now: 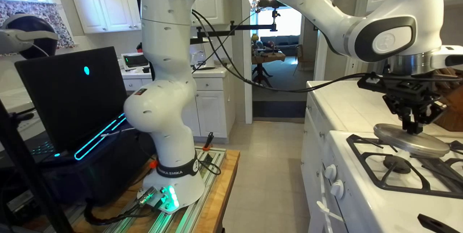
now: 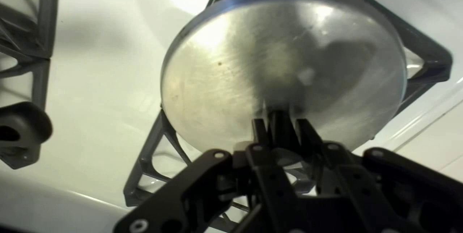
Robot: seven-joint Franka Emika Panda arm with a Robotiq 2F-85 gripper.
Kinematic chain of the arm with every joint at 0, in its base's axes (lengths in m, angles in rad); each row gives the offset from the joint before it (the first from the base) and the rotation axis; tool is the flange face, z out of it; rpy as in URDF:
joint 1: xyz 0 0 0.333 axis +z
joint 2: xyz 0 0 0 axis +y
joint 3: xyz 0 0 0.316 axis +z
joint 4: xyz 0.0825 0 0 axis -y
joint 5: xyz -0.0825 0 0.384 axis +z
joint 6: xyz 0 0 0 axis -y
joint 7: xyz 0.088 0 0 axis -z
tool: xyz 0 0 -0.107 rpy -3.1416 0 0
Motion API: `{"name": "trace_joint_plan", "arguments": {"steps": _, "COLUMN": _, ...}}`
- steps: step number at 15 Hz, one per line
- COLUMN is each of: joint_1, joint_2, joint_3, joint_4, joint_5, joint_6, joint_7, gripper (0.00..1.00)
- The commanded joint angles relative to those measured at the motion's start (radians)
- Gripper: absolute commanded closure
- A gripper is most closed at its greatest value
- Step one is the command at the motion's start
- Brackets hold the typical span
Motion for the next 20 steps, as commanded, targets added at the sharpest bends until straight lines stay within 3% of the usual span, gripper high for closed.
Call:
{"name": "trace_joint_plan", "arguments": {"steps": 1, "joint_1": 0.011, "joint_2": 0.019, "joint_3": 0.037, "joint_4": 0.020, "joint_5": 0.068, "joint_6": 0.002, "joint_7": -0.102, "gripper": 0.94}}
{"name": "trace_joint_plan", "arguments": {"steps": 5, "joint_1": 0.019, "joint_2": 0.031, "joint_3": 0.071, "joint_4": 0.032, "joint_5": 0.102, "joint_6": -0.013, "joint_7": -0.165, "gripper": 0.94}}
{"name": "trace_joint_plan", "arguments": {"steps": 6, "joint_1": 0.026, "joint_2": 0.012, "joint_3": 0.054, "joint_4": 0.006, "joint_5": 0.067, "joint_6": -0.002, "joint_7": -0.112, "gripper": 0.75}}
{"name": "trace_joint_plan", "arguments": {"steps": 17, "joint_1": 0.028, "joint_2": 0.021, "joint_3": 0.062, "joint_4": 0.013, "joint_5": 0.070, "joint_6": -0.002, "joint_7": -0.130, "gripper": 0.75}}
{"name": "trace_joint_plan", "arguments": {"steps": 18, "joint_1": 0.028, "joint_2": 0.021, "joint_3": 0.062, "joint_4": 0.013, "joint_5": 0.070, "joint_6": -0.002, "joint_7": -0.130, "gripper": 0.94}}
{"name": "trace_joint_plan", "arguments": {"steps": 20, "joint_1": 0.038, "joint_2": 0.048, "joint_3": 0.066, "joint_4": 0.044, "joint_5": 0.050, "joint_6": -0.007, "joint_7": -0.141, "gripper": 0.94}}
